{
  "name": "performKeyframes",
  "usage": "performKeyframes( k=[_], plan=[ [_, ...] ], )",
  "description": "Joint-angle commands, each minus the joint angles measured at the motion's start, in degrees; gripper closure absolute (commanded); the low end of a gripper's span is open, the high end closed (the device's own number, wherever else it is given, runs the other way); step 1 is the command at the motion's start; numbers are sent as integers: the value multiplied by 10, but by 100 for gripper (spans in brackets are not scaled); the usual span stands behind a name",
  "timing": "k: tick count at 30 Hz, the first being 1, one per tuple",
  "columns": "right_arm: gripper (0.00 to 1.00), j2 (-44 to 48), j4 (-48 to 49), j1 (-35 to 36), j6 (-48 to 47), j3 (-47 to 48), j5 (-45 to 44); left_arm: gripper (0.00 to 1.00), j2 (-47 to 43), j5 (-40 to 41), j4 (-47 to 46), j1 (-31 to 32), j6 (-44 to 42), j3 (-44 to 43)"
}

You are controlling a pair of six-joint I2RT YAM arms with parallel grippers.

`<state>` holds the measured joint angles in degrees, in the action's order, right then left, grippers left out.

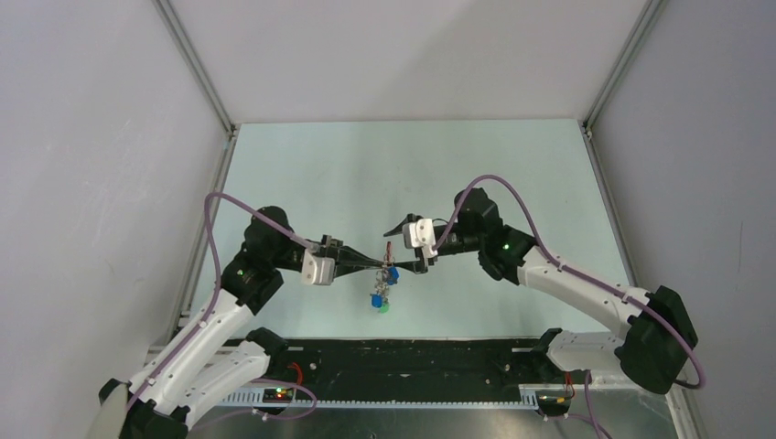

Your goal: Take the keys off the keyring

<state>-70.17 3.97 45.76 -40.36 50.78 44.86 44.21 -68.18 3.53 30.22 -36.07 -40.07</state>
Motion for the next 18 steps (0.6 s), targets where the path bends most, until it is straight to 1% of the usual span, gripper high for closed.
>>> performKeyframes(
  k=[1, 3, 7, 9, 10, 11, 12, 13, 14, 15, 16, 17, 18],
  plan=[
    [38, -12, -15, 14, -22, 33, 43, 100, 3, -16, -22, 3, -19, -27],
    [39, -18, -19, 18, -22, 39, 63, 100, 3, -17, -22, 3, -21, -29],
    [40, -24, -22, 26, -23, 43, 69, 100, 0, -19, -20, 2, -23, -32],
    [45, -24, -28, 26, -23, 44, 71, 100, -4, -17, -20, 3, -25, -32],
    [54, -23, -32, 26, -26, 44, 71, 100, -5, -14, -20, 3, -27, -31],
    [59, -21, -44, 26, -28, 44, 69, 100, -10, -8, -19, 2, -31, -31],
    [67, -21, -52, 26, -33, 44, 65, 100, -12, -4, -19, 3, -33, -28],
    [72, -18, -65, 26, -35, 44, 54, 100, -17, 5, -18, 2, -37, -27],
    [80, -16, -70, 26, -39, 44, 49, 100, -21, 10, -18, 2, -39, -24],
    [86, -12, -81, 25, -42, 44, 41, 100, -27, 23, -18, 2, -44, -22],
    [97, -10, -86, 25, -46, 44, 37, 100, -30, 29, -18, 2, -46, -17],
    [99, -4, -92, 24, -46, 44, 29, 100, -34, 40, -18, 2, -49, -15],
    [100, -1, -93, 23, -45, 44, 25, 100, -37, 47, -18, 1, -51, -10]
  ],
)
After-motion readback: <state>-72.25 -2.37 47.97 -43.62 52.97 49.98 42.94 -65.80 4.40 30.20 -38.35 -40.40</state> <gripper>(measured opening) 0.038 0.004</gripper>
